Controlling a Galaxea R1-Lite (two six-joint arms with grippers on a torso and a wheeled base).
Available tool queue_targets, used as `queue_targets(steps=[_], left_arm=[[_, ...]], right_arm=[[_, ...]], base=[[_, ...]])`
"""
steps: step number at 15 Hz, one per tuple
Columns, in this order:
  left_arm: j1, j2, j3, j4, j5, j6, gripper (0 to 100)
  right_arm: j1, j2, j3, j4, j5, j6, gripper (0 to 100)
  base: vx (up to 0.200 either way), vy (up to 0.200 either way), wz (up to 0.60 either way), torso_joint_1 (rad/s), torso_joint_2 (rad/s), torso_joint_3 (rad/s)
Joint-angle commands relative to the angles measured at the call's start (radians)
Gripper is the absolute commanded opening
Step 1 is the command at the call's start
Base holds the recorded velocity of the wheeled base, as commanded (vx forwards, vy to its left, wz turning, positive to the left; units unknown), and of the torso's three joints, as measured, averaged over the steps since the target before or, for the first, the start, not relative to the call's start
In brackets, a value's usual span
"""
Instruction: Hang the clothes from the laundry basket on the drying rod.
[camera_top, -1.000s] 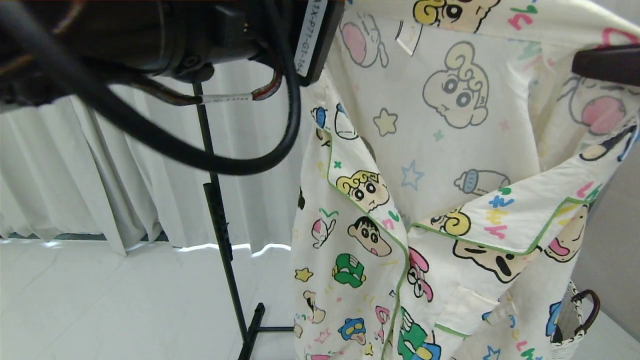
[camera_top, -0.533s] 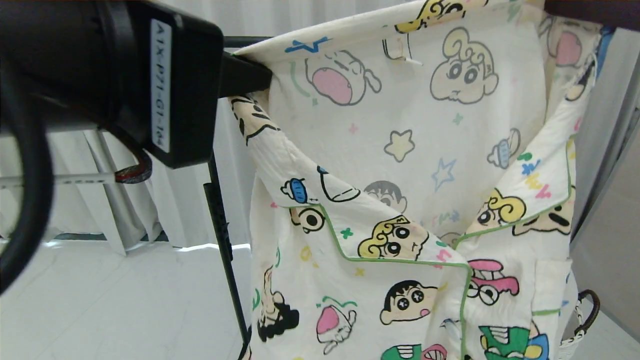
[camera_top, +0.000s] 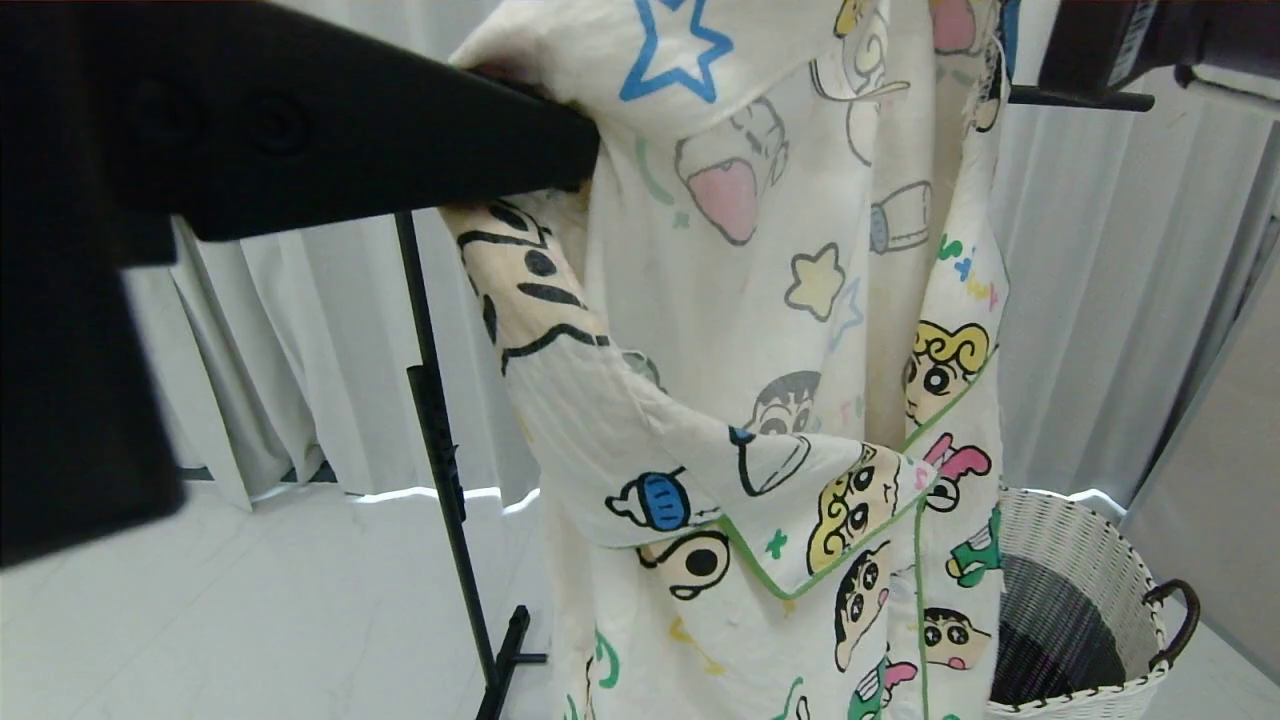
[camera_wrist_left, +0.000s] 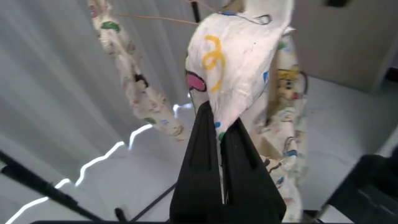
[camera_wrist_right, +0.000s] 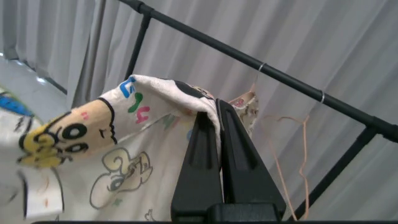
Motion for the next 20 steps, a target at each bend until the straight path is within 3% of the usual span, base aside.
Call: queue_targets(steps=[1,8,11,15,17,20], left_arm=[[-0.036,-0.004,0.001,-0.001,-0.001,-0.002,0],[-0.044,-0.029,0.030,0.001,0.002,0.002,0],[0.047,-0.030,0.036,0.001,0.004,0.051,0],[0.201,-0.009,0.035,-0.002,0.001,0.169,0],[0.212,0.017,0.035,-0.010,0.002,0.167,0],[0.218,0.049,0.036,-0.068,0.010,0.167,0]], right_arm=[[0.001,0.039,-0.021,0.001,0.002,-0.001,0],[-0.004,0.028,-0.016,0.005,-0.006,-0.019,0],[-0.048,-0.012,-0.015,0.036,-0.017,-0.024,0],[-0.087,-0.120,-0.002,0.188,-0.007,-0.039,0],[-0.059,-0.163,0.042,0.260,-0.003,-0.039,0],[-0.010,-0.163,0.059,0.264,-0.004,-0.039,0]], base=[[0.000,0.000,0.00,0.000,0.00,0.000],[0.000,0.000,0.00,0.000,0.00,0.000],[0.000,0.000,0.00,0.000,0.00,0.000],[0.000,0.000,0.00,0.000,0.00,0.000],[0.000,0.000,0.00,0.000,0.00,0.000],[0.000,0.000,0.00,0.000,0.00,0.000]])
